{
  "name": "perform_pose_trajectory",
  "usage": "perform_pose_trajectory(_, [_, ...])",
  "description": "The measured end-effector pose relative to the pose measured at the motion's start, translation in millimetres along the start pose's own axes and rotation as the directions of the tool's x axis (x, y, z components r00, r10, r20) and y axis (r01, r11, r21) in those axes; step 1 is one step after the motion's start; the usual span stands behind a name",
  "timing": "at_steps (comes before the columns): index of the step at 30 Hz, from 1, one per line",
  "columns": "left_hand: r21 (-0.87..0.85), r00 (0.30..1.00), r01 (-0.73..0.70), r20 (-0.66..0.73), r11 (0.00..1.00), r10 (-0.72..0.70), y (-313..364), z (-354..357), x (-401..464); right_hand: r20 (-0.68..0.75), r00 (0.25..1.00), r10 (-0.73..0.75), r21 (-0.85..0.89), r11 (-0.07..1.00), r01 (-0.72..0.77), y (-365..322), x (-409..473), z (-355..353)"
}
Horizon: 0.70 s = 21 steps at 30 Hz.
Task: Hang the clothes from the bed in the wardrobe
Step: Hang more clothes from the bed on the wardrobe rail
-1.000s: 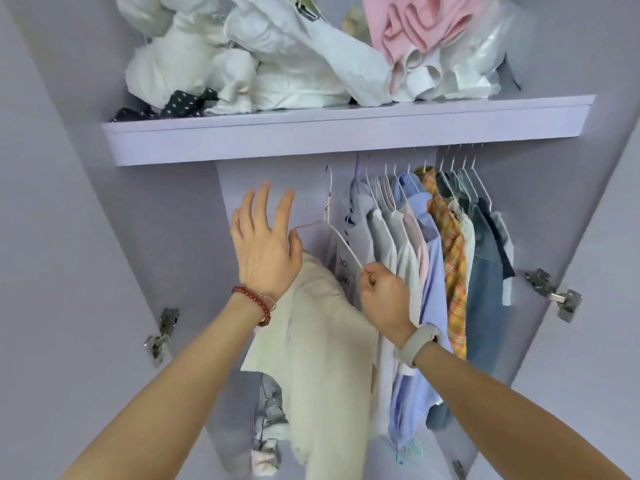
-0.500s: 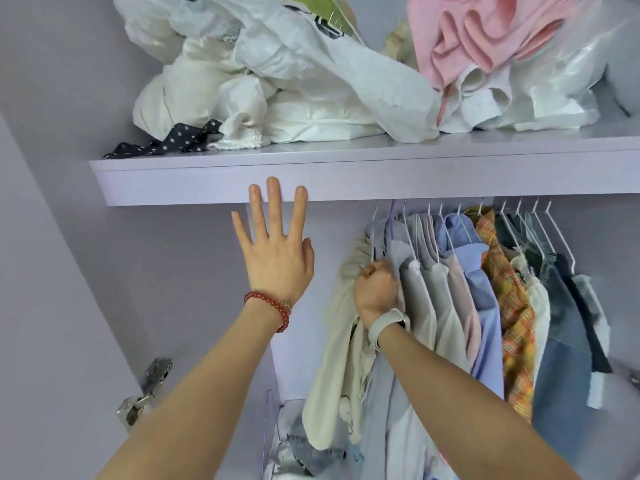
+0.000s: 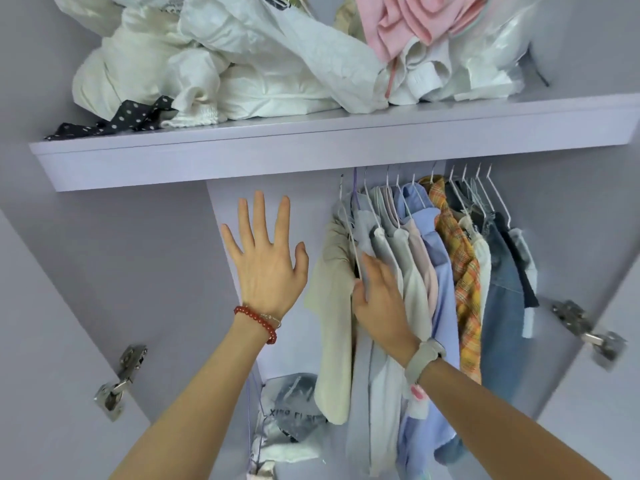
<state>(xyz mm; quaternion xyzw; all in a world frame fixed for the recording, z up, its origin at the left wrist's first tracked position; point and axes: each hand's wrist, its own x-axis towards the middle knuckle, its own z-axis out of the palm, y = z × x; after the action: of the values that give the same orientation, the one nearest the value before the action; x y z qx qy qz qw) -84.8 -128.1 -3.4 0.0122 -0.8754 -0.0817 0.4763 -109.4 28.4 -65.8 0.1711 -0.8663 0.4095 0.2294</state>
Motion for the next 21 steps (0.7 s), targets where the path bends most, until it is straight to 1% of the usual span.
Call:
perform_pose_trajectory(2, [-0.045, 0.998, -0.023, 0.058, 0.999, 0.025, 9, 6, -31, -0.052, 0.994, -0.099, -0.161, 0.983, 0.090, 10, -31, -20])
perform_pose_trajectory(3, [-0.073, 0.994, -0.031, 0.104, 0.997, 0.039, 14, 9, -48, -0.063, 0.990, -0.124, -0.238, 0.965, 0.105, 18, -49, -30])
perform_pose_trajectory(4, [-0.103, 0.986, -0.041, 0.159, 0.994, 0.057, 20, 12, -67, -0.072, 0.990, -0.118, -0.307, 0.947, 0.091, 26, -70, -39])
perform_pose_trajectory(6, [-0.161, 0.953, -0.070, 0.279, 0.984, 0.113, 35, 18, -108, -0.093, 0.995, -0.030, -0.395, 0.918, -0.009, 42, -117, -56])
perform_pose_trajectory(8, [-0.235, 0.897, -0.106, 0.396, 0.966, 0.194, 54, 22, -151, -0.138, 0.985, 0.100, -0.439, 0.886, -0.151, 56, -171, -73])
perform_pose_trajectory(10, [-0.328, 0.817, -0.127, 0.501, 0.936, 0.287, 76, 23, -197, -0.196, 0.953, 0.232, -0.472, 0.829, -0.300, 67, -231, -89])
perform_pose_trajectory(11, [-0.371, 0.762, -0.140, 0.552, 0.918, 0.339, 89, 22, -220, -0.227, 0.921, 0.317, -0.470, 0.792, -0.388, 71, -265, -97])
perform_pose_trajectory(13, [-0.445, 0.622, -0.163, 0.646, 0.880, 0.442, 120, 16, -264, -0.293, 0.827, 0.480, -0.439, 0.701, -0.562, 75, -333, -113])
perform_pose_trajectory(15, [-0.535, 0.489, -0.209, 0.668, 0.819, 0.561, 158, 4, -307, -0.356, 0.695, 0.625, -0.406, 0.566, -0.717, 75, -401, -134])
perform_pose_trajectory(18, [-0.687, 0.276, -0.304, 0.600, 0.660, 0.751, 222, -21, -364, -0.466, 0.464, 0.753, -0.333, 0.336, -0.881, 67, -495, -169])
perform_pose_trajectory(20, [-0.770, 0.124, -0.353, 0.525, 0.532, 0.842, 266, -43, -400, -0.537, 0.298, 0.789, -0.256, 0.184, -0.949, 57, -552, -193])
perform_pose_trajectory(21, [-0.808, 0.064, -0.346, 0.487, 0.477, 0.871, 287, -54, -416, -0.568, 0.226, 0.791, -0.215, 0.122, -0.969, 52, -579, -204])
